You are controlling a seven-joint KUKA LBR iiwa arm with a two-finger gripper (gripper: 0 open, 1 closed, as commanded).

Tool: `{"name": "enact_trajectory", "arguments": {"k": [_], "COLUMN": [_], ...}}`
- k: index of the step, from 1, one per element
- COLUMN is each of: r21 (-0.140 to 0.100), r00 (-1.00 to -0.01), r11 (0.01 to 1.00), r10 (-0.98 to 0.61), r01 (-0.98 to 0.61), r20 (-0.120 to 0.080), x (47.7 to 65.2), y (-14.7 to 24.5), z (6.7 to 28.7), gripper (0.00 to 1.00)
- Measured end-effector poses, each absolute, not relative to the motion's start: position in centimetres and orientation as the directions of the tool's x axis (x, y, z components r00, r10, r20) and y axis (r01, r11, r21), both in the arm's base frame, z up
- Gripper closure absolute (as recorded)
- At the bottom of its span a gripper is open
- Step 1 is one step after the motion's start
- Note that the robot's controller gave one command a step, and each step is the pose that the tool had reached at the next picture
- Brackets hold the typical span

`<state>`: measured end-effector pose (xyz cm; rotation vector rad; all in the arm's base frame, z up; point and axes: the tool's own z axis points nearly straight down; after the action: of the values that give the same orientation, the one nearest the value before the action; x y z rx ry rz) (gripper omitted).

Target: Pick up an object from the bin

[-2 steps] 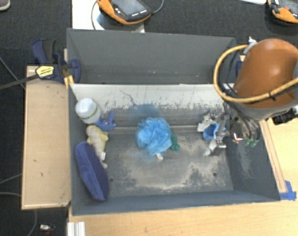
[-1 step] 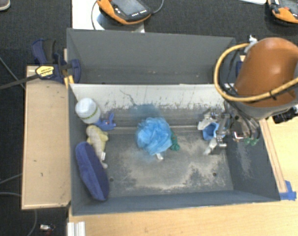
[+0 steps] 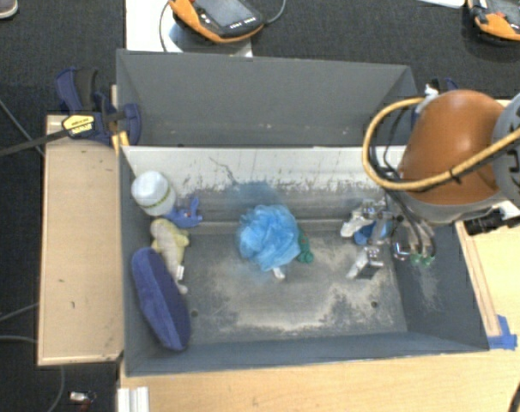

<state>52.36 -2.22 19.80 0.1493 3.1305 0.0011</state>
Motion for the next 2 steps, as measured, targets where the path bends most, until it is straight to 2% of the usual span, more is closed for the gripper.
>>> {"name": "enact_trajectory", "arguments": {"k": [1, 2], "r21": [0.005, 0.002], "r00": [-0.955, -0.967], "r11": [0.955, 0.967], "r10": [0.297, 0.256], "r01": [0.297, 0.256], "r20": [-0.013, -0.008], "x": [52.57, 52.03], "y": [-1.21, -0.48], "z": [13.89, 13.96], "gripper": [0.00, 0.00]}}
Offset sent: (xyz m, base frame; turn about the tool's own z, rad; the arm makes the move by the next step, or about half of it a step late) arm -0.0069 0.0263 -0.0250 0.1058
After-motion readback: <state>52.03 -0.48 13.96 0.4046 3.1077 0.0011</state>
